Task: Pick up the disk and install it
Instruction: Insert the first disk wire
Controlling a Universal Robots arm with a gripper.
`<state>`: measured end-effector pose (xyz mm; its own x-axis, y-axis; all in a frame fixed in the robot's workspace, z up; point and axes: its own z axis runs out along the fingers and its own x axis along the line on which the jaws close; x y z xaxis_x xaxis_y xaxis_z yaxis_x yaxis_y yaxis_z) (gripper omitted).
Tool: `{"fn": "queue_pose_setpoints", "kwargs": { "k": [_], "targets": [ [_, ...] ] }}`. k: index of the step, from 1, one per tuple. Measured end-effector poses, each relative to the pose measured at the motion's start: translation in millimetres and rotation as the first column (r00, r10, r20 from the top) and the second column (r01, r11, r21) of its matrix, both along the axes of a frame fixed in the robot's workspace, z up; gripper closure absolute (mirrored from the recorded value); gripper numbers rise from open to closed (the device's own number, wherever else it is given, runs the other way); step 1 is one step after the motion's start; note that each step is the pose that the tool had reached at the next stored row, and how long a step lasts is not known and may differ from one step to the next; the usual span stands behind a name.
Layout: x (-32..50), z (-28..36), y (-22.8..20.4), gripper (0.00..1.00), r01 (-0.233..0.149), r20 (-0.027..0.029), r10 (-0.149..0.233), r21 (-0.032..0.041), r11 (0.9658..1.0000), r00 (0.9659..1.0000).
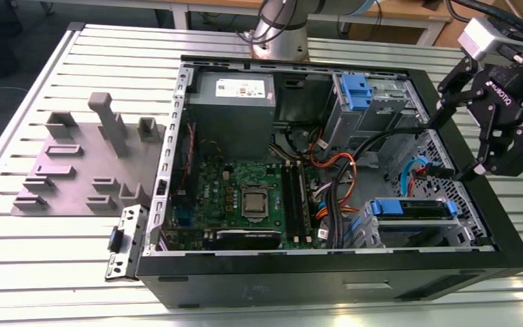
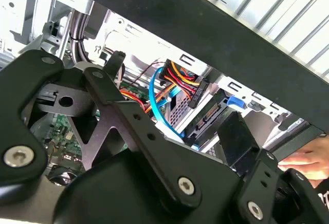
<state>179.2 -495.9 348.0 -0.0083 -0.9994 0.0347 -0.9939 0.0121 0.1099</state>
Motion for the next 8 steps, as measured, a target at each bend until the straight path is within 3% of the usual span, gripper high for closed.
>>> {"fn": "queue_pose_setpoints", "kwargs": {
  "k": [8],
  "targets": [
    [0.0, 0.0, 0.0, 0.01, 0.0, 0.0, 0.0, 0.0044, 1.0, 1.0]
  ]
}}
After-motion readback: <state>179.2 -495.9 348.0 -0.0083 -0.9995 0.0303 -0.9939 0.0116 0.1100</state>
